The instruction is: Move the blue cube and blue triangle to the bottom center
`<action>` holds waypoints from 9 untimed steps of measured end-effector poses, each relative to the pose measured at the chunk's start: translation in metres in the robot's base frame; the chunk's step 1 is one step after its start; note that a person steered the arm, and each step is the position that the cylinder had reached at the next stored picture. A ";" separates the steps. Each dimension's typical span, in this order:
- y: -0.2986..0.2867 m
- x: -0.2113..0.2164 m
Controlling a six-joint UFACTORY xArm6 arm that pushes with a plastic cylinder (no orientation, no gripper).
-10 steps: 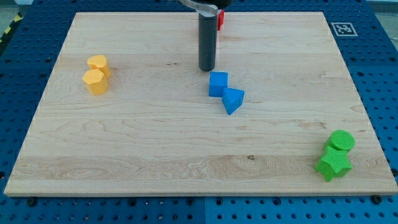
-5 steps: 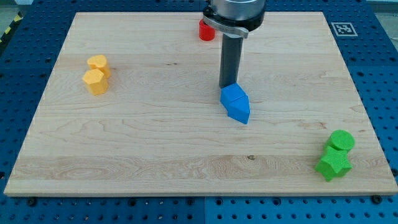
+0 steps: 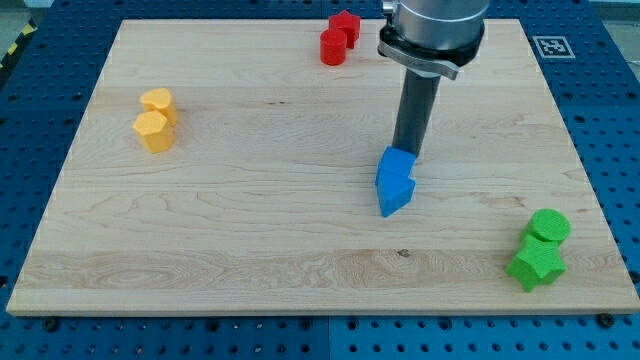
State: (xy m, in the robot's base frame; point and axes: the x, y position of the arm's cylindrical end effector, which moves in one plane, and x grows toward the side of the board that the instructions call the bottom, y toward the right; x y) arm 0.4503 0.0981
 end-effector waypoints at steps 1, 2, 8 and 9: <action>0.008 0.016; 0.012 0.030; -0.018 0.081; -0.042 0.083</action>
